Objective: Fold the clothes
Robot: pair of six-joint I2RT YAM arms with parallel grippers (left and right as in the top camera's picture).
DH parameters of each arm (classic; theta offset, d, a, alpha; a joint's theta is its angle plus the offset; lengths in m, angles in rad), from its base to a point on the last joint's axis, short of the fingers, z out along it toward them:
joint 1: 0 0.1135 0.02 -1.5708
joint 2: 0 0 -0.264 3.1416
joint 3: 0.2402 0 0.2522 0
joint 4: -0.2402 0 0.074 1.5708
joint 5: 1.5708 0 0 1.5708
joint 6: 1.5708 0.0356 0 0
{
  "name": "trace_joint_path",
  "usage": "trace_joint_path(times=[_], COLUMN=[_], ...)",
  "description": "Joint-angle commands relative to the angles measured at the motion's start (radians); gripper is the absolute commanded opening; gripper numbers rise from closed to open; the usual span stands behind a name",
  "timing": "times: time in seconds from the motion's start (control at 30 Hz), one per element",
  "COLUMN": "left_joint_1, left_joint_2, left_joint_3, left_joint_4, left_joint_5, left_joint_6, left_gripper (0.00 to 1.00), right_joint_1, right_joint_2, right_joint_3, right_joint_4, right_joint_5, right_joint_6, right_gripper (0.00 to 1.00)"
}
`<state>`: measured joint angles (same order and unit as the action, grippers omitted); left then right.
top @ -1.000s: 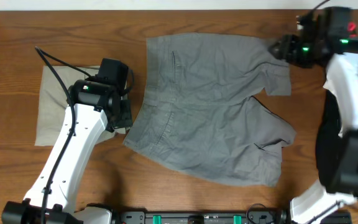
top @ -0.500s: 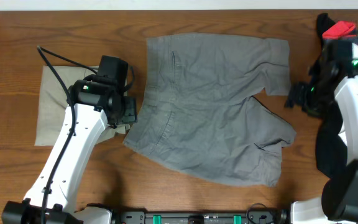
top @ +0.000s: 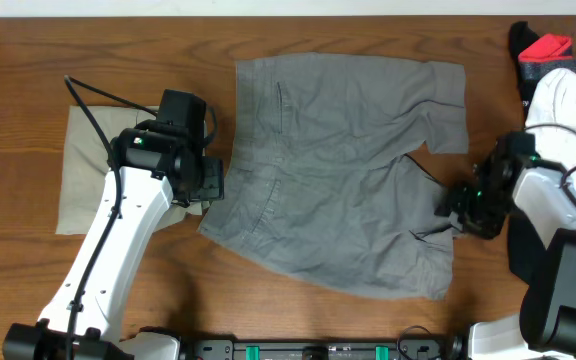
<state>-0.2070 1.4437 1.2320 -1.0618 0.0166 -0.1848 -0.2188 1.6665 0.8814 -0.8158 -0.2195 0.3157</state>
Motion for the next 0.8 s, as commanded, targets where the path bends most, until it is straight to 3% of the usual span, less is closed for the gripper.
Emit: trace_joint_path(times=[0.0,0.13,0.3,0.37,0.47,0.53,0.57,0.77], left_joint_1=[-0.002,-0.002,-0.002,-0.002,-0.002,-0.002,-0.002,-0.002], left_joint_2=[-0.006,-0.006,-0.006,-0.006,-0.006,-0.006,-0.006,-0.006], left_joint_3=[0.011,0.011,0.011,0.011,0.011,0.011,0.011,0.011], left_joint_4=[-0.004,-0.011,-0.010,-0.010,-0.010,-0.010,-0.010,-0.009], left_joint_5=[0.003,0.003,0.003,0.003,0.003,0.003,0.003,0.003], left_joint_6=[0.008,0.008,0.008,0.008,0.008,0.008,0.008,0.008], left_gripper=[0.65,0.65,0.65,0.65,0.65,0.65,0.65,0.65], right_joint_1=[-0.005,-0.015,-0.074,-0.107,-0.148,-0.164,-0.168,-0.173], right_joint_2=[0.001,0.000,0.000,0.000,0.000,0.000,0.000,-0.002], right_joint_3=[-0.047,-0.057,-0.057,-0.057,-0.057,-0.057,-0.057,-0.025], right_joint_4=[0.003,-0.015,0.000,0.022,0.097,0.162,0.191,0.344], right_joint_5=[-0.001,0.031,0.032,0.029,-0.037,-0.137,-0.191,-0.381], right_joint_6=[0.043,0.005,-0.045,-0.043,-0.044,-0.047,-0.059,-0.070], right_gripper=[0.66,0.70,0.68,0.55,0.18,0.05,0.01,0.01])
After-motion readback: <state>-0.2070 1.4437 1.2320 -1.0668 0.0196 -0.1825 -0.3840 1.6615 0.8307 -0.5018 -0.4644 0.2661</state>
